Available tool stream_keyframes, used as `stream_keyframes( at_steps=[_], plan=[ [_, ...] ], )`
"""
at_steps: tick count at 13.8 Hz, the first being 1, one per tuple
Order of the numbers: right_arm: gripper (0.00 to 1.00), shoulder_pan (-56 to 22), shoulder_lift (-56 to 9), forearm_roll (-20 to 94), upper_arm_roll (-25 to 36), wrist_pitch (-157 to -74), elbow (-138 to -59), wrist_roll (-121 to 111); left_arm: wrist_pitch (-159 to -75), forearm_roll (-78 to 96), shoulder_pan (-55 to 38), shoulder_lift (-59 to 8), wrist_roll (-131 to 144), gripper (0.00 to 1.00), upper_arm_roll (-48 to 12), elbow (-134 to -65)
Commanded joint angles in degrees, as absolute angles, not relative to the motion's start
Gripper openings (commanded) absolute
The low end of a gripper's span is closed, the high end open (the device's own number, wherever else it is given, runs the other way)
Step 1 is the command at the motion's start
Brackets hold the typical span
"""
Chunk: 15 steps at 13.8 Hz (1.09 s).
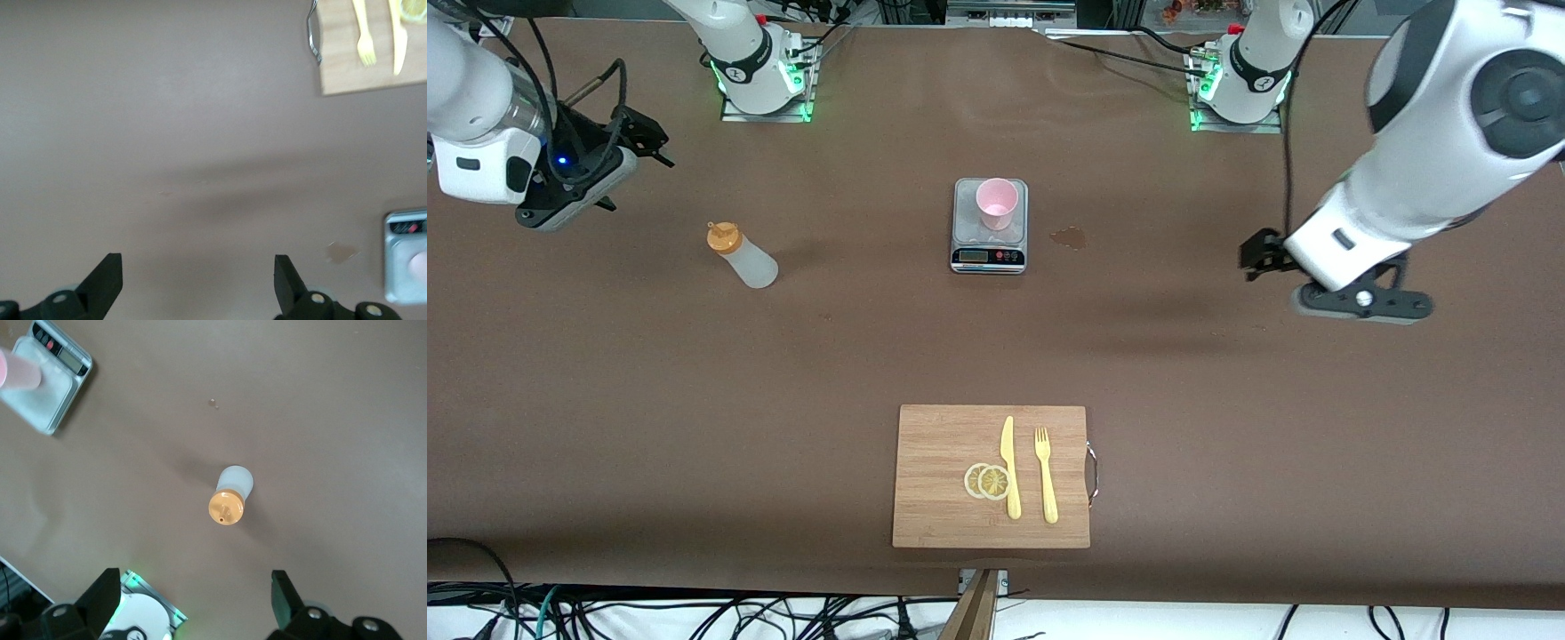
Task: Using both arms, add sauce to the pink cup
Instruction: 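Release the cup and raise the left gripper back toward rest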
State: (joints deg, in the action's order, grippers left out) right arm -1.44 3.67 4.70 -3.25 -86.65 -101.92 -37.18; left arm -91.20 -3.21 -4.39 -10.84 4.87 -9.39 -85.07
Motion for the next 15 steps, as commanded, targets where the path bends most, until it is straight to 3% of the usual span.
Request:
stream_keyframes(
  at_steps=[1, 7, 15],
  plan=[
    [1.00, 1.1, 4.0, 7.3, -2.5, -86.9, -104.4, -47.6, -94.4, -2.2, -4.9, -1.1, -3.9, 1.00, -4.8, -96.2],
    [1.00, 3.3, -1.7, 16.8, 6.3, -88.1, -109.2, -78.1, -94.7, 2.0, -4.3, 1.3, -4.1, 1.00, 2.1, -98.9],
    [1.00, 7.5, -11.7, 27.7, 13.0, -87.4, -112.1, -119.2, -91.4, 1.1, -4.3, 0.8, -3.6, 1.00, 1.8, -97.0]
  ],
)
